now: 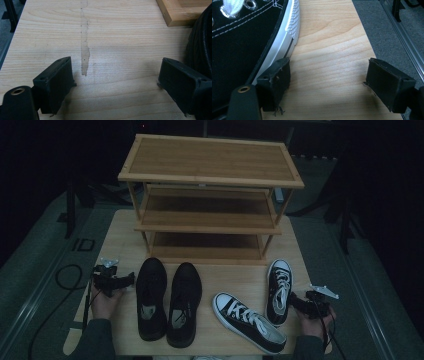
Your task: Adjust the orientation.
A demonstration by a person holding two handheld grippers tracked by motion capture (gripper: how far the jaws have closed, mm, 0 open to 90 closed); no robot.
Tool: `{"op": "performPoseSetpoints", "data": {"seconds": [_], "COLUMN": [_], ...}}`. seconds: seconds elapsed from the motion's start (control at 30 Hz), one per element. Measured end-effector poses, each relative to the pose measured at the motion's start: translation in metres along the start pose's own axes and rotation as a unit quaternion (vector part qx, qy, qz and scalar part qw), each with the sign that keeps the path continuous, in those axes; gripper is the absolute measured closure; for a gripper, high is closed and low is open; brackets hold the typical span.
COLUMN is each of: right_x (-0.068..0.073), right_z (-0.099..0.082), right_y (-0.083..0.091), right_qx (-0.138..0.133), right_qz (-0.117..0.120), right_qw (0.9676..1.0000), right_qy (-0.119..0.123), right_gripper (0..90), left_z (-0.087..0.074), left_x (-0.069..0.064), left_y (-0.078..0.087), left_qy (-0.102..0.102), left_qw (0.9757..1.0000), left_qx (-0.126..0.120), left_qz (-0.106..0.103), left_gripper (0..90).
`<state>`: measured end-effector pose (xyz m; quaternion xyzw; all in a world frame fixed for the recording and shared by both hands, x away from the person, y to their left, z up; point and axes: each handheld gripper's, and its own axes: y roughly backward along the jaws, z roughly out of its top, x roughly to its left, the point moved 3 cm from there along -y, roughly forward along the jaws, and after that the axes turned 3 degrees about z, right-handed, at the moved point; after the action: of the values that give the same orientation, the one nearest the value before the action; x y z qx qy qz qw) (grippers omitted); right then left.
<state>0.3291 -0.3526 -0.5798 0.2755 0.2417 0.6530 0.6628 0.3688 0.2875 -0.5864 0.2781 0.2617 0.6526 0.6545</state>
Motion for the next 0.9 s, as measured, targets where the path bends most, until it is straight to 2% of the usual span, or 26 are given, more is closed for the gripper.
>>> {"op": "performPoseSetpoints", "data": {"seconds": [0.27, 0.57, 0.67, 0.7, 0.77, 0.9], "right_x": [0.0, 0.0, 0.0, 0.0, 0.0, 0.0], "right_z": [0.0, 0.0, 0.0, 0.0, 0.0, 0.0], "right_y": [0.0, 0.0, 0.0, 0.0, 0.0, 0.0], "right_qx": [0.0, 0.0, 0.0, 0.0, 0.0, 0.0], "right_qz": [0.0, 0.001, 0.001, 0.001, 0.001, 0.001], "right_qw": [1.0, 1.0, 1.0, 1.0, 1.0, 1.0], "right_qy": [0.0, 0.001, 0.001, 0.001, 0.002, 0.001], "right_gripper": [19.4, 19.4, 19.4, 19.4, 19.4, 19.4], "left_z": [0.001, 0.0, 0.0, 0.0, -0.001, 0.0], "left_x": [0.0, 0.0, 0.0, 0.0, 0.002, 0.002], "left_y": [0.0, 0.002, 0.005, 0.007, 0.009, 0.014], "left_qy": [-0.001, -0.006, -0.003, -0.003, -0.002, 0.001], "left_qw": [1.0, 1.0, 1.0, 1.0, 1.0, 0.9997], "left_qx": [0.001, -0.004, -0.002, 0.0, 0.001, -0.004], "left_qz": [-0.001, -0.005, -0.003, -0.002, -0.003, -0.025], "left_gripper": [12.7, 19.0, 33.0, 33.0, 43.3, 50.2]}}
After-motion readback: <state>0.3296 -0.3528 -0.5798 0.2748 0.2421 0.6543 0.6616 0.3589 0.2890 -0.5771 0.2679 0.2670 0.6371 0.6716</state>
